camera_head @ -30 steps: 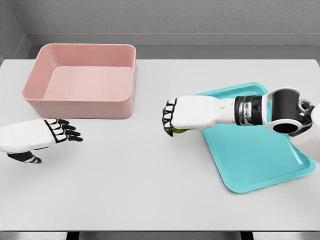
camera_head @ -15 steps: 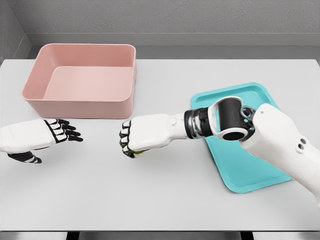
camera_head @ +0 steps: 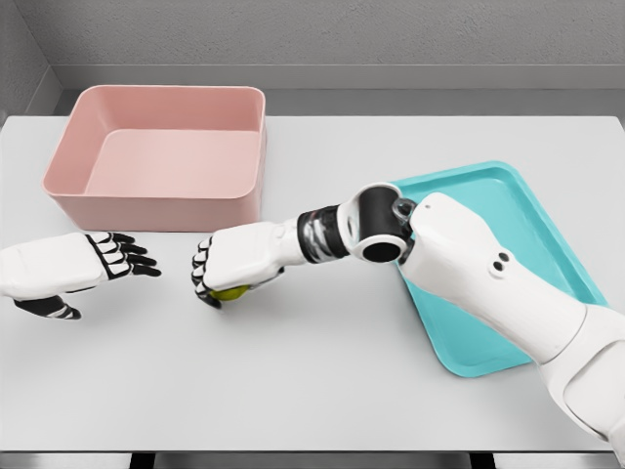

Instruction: Put the tennis from the blue tray into the pink basket with both arms

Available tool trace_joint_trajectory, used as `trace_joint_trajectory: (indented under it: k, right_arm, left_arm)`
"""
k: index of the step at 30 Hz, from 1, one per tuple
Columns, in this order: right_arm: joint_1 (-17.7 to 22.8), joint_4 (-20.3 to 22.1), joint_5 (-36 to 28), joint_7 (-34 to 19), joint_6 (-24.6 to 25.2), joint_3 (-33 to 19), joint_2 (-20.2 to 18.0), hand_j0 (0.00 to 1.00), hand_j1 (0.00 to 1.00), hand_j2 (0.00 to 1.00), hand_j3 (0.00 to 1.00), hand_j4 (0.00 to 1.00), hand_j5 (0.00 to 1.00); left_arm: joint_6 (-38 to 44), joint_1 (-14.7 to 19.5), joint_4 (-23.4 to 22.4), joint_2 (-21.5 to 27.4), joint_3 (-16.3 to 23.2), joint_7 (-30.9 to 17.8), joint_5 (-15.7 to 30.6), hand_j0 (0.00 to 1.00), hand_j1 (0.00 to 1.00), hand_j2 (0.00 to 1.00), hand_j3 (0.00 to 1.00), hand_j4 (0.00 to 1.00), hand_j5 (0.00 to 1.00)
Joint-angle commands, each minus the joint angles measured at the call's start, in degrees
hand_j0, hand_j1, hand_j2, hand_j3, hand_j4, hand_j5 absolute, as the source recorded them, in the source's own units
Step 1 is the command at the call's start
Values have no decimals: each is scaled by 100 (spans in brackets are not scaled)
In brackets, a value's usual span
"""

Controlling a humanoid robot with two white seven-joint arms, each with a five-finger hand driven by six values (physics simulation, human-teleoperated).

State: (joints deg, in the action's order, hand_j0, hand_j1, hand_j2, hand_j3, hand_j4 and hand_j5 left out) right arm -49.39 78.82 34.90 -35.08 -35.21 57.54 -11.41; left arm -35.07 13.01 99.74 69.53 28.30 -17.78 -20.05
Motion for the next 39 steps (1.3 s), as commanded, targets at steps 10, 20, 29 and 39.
trace_joint_trajectory:
  k: [10, 20, 29, 39]
  right_arm:
    - [9, -183, -19, 8, 21, 161, 183, 45, 45, 45, 45, 45, 45]
    - [9, -192, 25, 8, 21, 275, 183, 45, 45, 45, 45, 45, 45]
    - [18, -227, 16, 8, 21, 275, 183, 97, 97, 97, 97, 97, 97]
    - [18, -245, 34, 8, 21, 275, 166, 99, 99, 99, 99, 99, 99]
  left_arm:
    - [7, 0, -43, 8, 0, 2, 36, 100, 100, 100, 100, 100, 100]
    - [7, 0, -43, 8, 0, 2, 36, 100, 100, 100, 100, 100, 100]
    - [7, 0, -43, 8, 0, 2, 36, 100, 100, 100, 100, 100, 100]
    - [7, 0, -43, 8, 0, 2, 36, 100, 100, 100, 100, 100, 100]
